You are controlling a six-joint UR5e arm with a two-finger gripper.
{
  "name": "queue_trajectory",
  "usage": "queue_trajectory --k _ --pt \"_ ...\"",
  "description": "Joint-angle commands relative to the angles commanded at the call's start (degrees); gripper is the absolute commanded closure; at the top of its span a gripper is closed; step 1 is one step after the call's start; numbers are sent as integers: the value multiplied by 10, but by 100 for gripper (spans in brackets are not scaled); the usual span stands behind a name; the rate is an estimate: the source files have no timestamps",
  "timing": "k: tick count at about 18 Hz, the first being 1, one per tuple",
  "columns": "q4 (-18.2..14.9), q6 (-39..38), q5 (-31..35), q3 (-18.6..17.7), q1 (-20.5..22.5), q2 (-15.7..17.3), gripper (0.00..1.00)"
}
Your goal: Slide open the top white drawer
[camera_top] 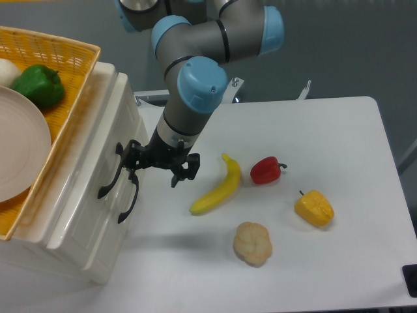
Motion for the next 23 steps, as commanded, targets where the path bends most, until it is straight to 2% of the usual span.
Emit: queue_trajectory --k 5,23 --pt "-12 0 -4 -1 -10 0 0" --pt "-12 4 -5 -9 -19 -12 0"
